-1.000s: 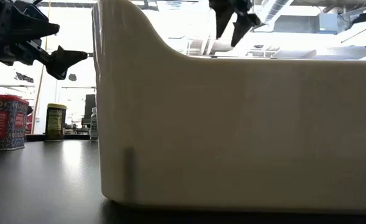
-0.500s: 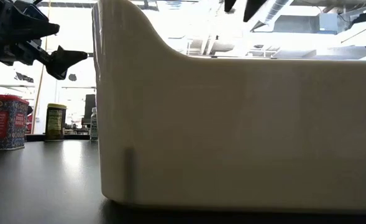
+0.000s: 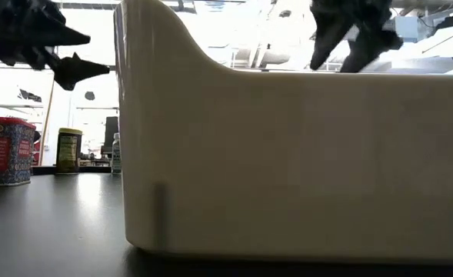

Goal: Sort spices by type
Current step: Put the top left red seasoning can into the black bin

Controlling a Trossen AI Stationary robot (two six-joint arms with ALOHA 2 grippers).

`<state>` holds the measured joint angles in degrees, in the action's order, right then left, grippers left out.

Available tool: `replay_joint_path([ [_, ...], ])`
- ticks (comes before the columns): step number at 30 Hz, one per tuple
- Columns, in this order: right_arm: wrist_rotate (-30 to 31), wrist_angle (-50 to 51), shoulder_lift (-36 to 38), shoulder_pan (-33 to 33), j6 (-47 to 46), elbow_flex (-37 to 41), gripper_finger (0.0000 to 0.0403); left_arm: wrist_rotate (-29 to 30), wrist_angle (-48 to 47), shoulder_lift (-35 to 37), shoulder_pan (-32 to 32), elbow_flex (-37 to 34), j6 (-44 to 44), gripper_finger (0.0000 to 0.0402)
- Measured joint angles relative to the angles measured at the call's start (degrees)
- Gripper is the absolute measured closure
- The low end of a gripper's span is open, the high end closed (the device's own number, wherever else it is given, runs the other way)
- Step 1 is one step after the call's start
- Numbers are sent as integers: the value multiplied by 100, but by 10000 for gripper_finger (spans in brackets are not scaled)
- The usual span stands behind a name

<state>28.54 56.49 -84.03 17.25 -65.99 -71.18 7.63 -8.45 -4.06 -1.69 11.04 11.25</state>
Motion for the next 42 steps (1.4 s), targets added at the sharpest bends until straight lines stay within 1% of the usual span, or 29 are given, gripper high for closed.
replay_joint_path([
  [3, -5, -918, 492, -83, 260, 805, 66, 329, -329, -443, 2, 446, 190, 56],
  [5, -10, -1419, 816, -164, 524, 1232, 66, 443, -501, -807, 2, 754, 216, 56],
  [7, -13, -1815, 1122, -263, 798, 1576, 66, 482, -444, -1242, 2, 1077, 220, 56],
  [13, -170, -2098, 1942, -672, 1560, 2195, 66, 534, -538, -2703, 2, 1969, 209, 56],
  [18, -289, -2356, 2527, -942, 2089, 2440, 66, 339, -453, -3605, 0, 2486, 456, 56],
  [22, -658, -2383, 2817, -1071, 2630, 2470, 66, 330, -200, -4077, 0, 2585, 644, 56],
  [27, -1090, -2360, 3041, -1167, 3187, 2470, 66, 368, 507, -4662, 0, 2593, 570, 56],
  [31, -1395, -2352, 3163, -1269, 3541, 2470, 66, 377, 1171, -5167, 1, 2593, 675, 56],
  [37, -1662, -2203, 3213, -1397, 3671, 2470, 66, 469, 1681, -5801, 32, 2595, 640, 56],
  [42, -1671, -2116, 3191, -1407, 3649, 2470, 66, 553, 1685, -5982, 258, 2595, 801, 56],
])
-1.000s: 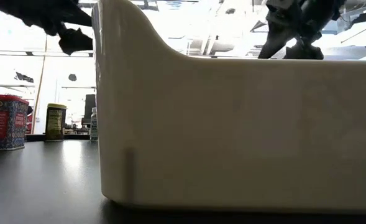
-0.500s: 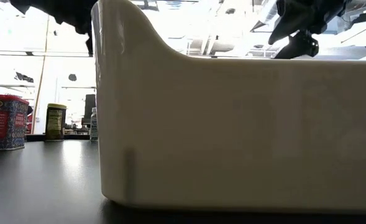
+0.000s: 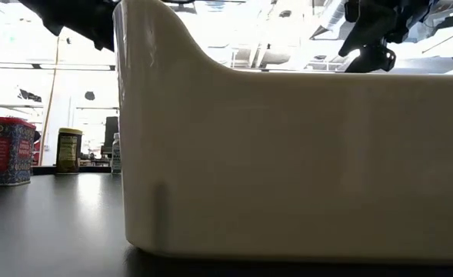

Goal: Sort spices by type
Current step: Put the top left red seasoning can into the black bin

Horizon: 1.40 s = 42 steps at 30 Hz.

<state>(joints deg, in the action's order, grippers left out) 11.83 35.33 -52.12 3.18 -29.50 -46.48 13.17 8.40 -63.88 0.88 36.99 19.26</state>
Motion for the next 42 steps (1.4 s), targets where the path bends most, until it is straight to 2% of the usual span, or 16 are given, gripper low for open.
replay_joint_path([
  [7, 5, -110, 0, -102, -245, 0, 66, -85, -161, 233, 1052, 2, 397, 56],
  [13, 10, -170, 0, -412, -465, 0, 66, -1161, -605, 432, 2047, 2, 456, 56],
  [18, 22, -170, -3, -642, -552, 0, 66, -1624, -1209, 477, 2290, 7, -435, 56],
  [21, 22, -170, -4, -813, -516, 0, 66, -1590, -2343, 485, 2185, 324, -918, 56],
  [24, 27, -168, -12, -974, -494, -2, 66, -1218, -3796, 473, 2009, 855, -1111, 56],
  [27, 27, -153, -50, -1114, -409, -2, 66, -897, -4802, 468, 1762, 1340, -1134, 56],
  [32, 29, -145, -184, -1284, -262, -7, 66, -888, -6056, 470, 1326, 1897, -1098, 56],
  [35, 29, -150, -283, -1334, -210, -7, 66, -994, -6579, 466, 964, 2028, -678, 56],
  [42, 27, -140, -431, -1325, -186, -7, 66, -893, -7171, 458, -95, 2052, 929, 56],
])
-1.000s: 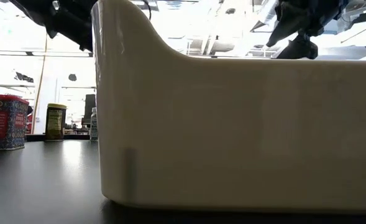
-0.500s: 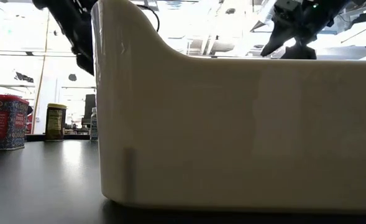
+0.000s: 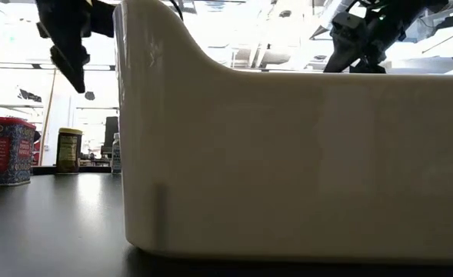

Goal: Sort spices by type
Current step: Put the top left red seasoning can into the black bin

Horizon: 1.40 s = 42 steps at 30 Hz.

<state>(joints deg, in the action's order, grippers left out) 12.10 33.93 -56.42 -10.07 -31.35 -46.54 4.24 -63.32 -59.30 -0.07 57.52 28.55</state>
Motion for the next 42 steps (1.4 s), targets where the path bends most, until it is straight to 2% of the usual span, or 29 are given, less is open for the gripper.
replay_joint_path([
  [5, -3, -2, 14, 0, 57, 0, 66, 164, -73, -183, -719, -2, 588, 56],
  [13, -24, -4, 17, 128, 145, 0, 66, 196, -533, -725, -1279, -13, 1026, 56],
  [23, -28, -2, 17, 262, 159, 0, 66, -224, -551, -1311, -1395, -319, 881, 56],
  [29, -28, 0, 17, 262, 144, 2, 66, -270, -529, -1223, -1395, -608, 922, 56],
  [34, -28, 0, 17, 262, 142, 2, 66, -552, -481, -1216, -1395, -849, 971, 56],
  [42, -28, -2, 17, 262, 138, 2, 66, -565, -291, -1216, -1393, -992, 1029, 56],
])
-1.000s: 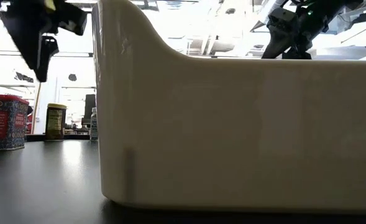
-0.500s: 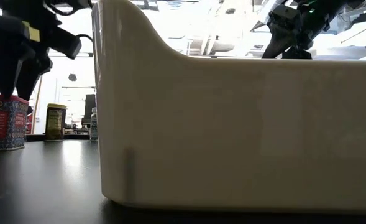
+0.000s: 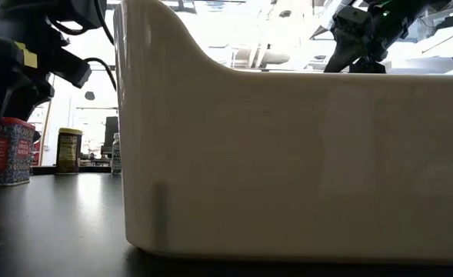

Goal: Sort spices by type
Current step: Put the top left red seasoning can into the black bin

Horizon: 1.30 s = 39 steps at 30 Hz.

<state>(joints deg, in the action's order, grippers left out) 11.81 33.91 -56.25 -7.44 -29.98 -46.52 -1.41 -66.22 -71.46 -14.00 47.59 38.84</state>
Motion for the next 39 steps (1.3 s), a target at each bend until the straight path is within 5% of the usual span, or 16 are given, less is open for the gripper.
replay_joint_path([
  [8, -2, 0, 0, 0, -15, 0, 66, 0, -2, 2, 22, 0, 135, 96],
  [19, -2, 0, 0, 0, -11, 0, 66, -1, -26, 2, 71, 0, 300, 88],
  [39, 0, 134, 2, -133, 290, 0, 66, 13, 943, 9, 1526, 4, 1007, 85],
])
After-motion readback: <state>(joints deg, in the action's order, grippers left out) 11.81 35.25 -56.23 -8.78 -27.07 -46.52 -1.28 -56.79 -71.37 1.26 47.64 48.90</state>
